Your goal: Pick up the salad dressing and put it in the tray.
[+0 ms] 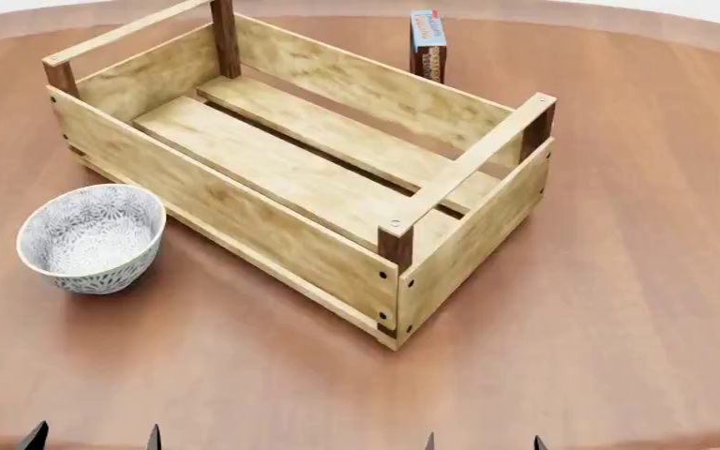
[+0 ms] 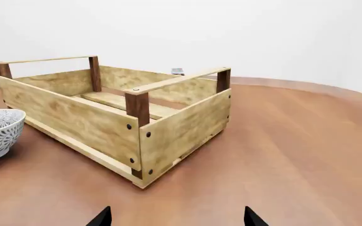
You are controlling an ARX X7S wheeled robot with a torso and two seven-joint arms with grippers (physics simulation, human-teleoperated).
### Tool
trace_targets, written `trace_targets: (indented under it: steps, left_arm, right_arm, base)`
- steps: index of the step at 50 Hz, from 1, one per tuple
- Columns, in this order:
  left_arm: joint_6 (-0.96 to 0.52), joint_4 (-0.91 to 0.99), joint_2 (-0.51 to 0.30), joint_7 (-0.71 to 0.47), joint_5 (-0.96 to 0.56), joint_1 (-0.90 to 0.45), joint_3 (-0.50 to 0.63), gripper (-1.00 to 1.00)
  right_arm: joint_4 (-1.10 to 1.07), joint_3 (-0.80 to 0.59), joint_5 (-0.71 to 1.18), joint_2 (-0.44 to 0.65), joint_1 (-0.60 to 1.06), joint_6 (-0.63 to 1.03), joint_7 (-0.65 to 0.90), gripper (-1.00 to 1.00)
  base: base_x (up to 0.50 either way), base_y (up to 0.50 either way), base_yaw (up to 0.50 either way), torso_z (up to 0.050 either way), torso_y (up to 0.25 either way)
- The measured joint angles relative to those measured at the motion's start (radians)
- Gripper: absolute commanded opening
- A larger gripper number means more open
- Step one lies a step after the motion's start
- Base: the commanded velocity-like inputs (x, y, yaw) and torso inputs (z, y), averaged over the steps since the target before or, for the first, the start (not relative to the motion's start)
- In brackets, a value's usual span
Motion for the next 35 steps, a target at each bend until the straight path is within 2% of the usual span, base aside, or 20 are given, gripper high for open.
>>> trace_targets:
  steps: [19, 35]
  left_arm:
    - [-0.005, 0.002, -0.038, -0.045, -0.039, -0.001, 0.045, 1.00]
    - [-0.007, 0.001, -0.064, -0.079, -0.059, -0.003, 0.080, 1.00]
  right_arm:
    - [-0.015, -0.054, 0.010, 0.039, -0.006, 0.001, 0.061, 1.00]
    - [-0.023, -0.090, 0.025, 0.069, -0.015, -0.028, 0.093, 1.00]
  base:
    - [0.00, 0.00, 0.00, 0.000, 0.000]
    - [0.00, 0.48, 0.00, 0.000, 0.000]
